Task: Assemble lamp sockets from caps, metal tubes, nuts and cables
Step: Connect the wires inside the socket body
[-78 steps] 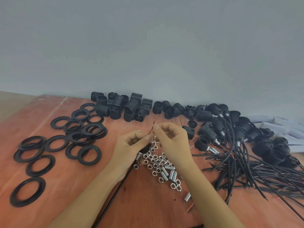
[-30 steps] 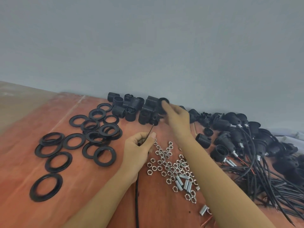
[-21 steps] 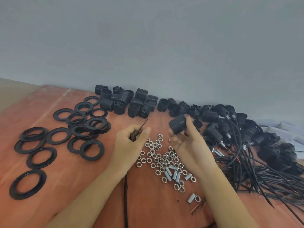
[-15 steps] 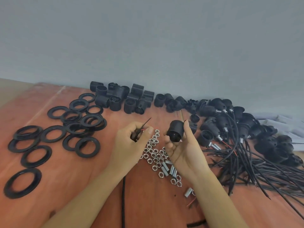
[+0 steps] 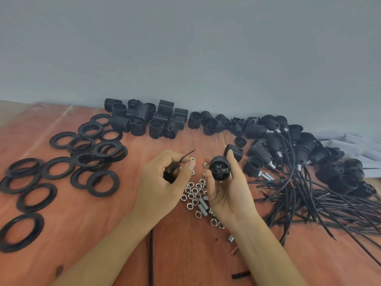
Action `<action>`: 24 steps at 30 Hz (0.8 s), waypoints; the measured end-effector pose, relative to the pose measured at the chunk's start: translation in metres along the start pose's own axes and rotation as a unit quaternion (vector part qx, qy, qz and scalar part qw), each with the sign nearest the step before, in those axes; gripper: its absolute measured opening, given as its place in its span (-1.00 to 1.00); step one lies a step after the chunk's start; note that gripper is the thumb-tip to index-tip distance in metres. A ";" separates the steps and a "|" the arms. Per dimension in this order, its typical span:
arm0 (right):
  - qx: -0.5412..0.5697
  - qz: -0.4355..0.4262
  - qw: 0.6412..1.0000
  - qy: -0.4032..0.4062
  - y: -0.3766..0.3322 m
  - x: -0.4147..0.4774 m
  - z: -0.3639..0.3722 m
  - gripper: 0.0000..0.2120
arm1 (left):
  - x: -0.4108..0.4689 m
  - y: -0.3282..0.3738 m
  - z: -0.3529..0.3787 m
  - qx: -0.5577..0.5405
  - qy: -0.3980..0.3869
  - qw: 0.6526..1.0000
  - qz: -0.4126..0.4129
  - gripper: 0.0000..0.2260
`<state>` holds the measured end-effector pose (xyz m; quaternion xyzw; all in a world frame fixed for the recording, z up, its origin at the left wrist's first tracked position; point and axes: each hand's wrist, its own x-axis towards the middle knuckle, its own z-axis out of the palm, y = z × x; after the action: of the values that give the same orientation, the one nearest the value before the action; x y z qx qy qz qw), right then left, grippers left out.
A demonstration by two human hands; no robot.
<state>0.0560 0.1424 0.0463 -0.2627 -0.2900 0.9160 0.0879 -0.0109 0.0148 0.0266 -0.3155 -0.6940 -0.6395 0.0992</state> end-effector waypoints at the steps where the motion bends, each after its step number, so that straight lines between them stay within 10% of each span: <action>1: 0.002 0.000 1.000 -0.004 0.000 0.000 0.000 -0.46 | 0.000 0.000 0.000 -0.001 0.000 1.000 0.002 -0.97; 24: -0.046 0.011 0.999 -0.023 0.008 0.007 -0.006 -0.36 | -0.001 0.001 0.003 0.040 -0.058 0.995 0.075 -0.93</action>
<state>0.0532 0.1409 0.0352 -0.2486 -0.3307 0.9085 0.0587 -0.0088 0.0168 0.0262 -0.3991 -0.6980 -0.5825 0.1194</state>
